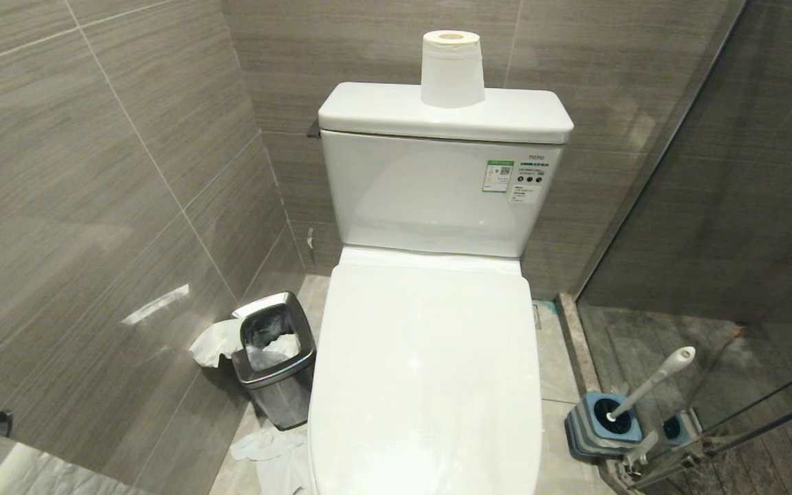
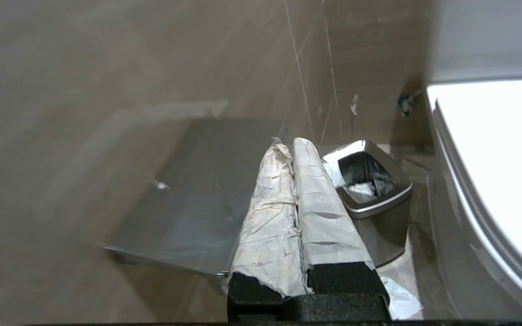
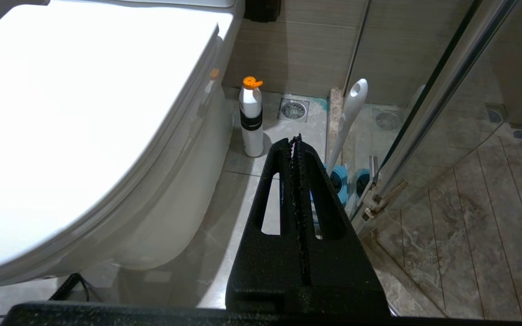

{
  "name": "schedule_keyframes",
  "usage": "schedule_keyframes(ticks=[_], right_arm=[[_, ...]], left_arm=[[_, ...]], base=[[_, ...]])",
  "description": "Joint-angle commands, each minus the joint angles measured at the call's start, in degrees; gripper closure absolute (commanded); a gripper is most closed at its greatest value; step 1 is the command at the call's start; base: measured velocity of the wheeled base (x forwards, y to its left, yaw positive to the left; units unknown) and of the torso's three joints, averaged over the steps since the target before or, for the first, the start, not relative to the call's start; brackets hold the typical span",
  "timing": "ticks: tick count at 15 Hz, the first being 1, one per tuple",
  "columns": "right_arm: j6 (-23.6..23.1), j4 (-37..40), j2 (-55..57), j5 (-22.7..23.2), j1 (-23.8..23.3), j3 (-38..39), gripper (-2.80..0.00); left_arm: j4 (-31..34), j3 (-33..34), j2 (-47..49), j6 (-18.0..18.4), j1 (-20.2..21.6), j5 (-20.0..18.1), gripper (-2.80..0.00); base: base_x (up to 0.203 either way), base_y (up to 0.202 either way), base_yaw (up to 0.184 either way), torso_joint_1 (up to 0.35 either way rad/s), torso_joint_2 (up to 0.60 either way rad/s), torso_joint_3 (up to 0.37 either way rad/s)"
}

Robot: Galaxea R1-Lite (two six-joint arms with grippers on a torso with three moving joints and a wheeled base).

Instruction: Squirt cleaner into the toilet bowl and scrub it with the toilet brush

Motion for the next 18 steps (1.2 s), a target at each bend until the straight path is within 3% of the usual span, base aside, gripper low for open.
schedule_keyframes(ticks=[1,3,8,12,17,18], right_arm=[[0.0,0.0,0.1,0.0,0.0,0.0,0.00],[0.0,0.0,0.1,0.0,0.1,0.0,0.00],[0.0,0.0,0.1,0.0,0.1,0.0,0.00],[0.0,0.0,0.1,0.0,0.0,0.0,0.00],[0.0,0.1,0.0,0.0,0.0,0.0,0.00],[0.0,0.0,0.1,0.0,0.1,0.0,0.00]], left_arm=[[-9.5,11.3,0.0,-1.6,0.0,-0.6,0.00],[-11.7,16.6,0.0,-5.1,0.0,-4.0,0.00],[-11.7,21.8,0.0,-5.1,0.0,-11.9,0.00],[-8.4,22.1,0.0,-6.1,0.0,-13.1,0.00],[-8.6,22.1,0.0,-13.0,0.0,-12.1,0.00],[-8.6,22.1,0.0,-13.0,0.0,-11.9,0.00]], base=[[0.000,0.000,0.000,0.000,0.00,0.000],[0.000,0.000,0.000,0.000,0.00,0.000],[0.000,0.000,0.000,0.000,0.00,0.000],[0.000,0.000,0.000,0.000,0.00,0.000],[0.000,0.000,0.000,0.000,0.00,0.000],[0.000,0.000,0.000,0.000,0.00,0.000]])
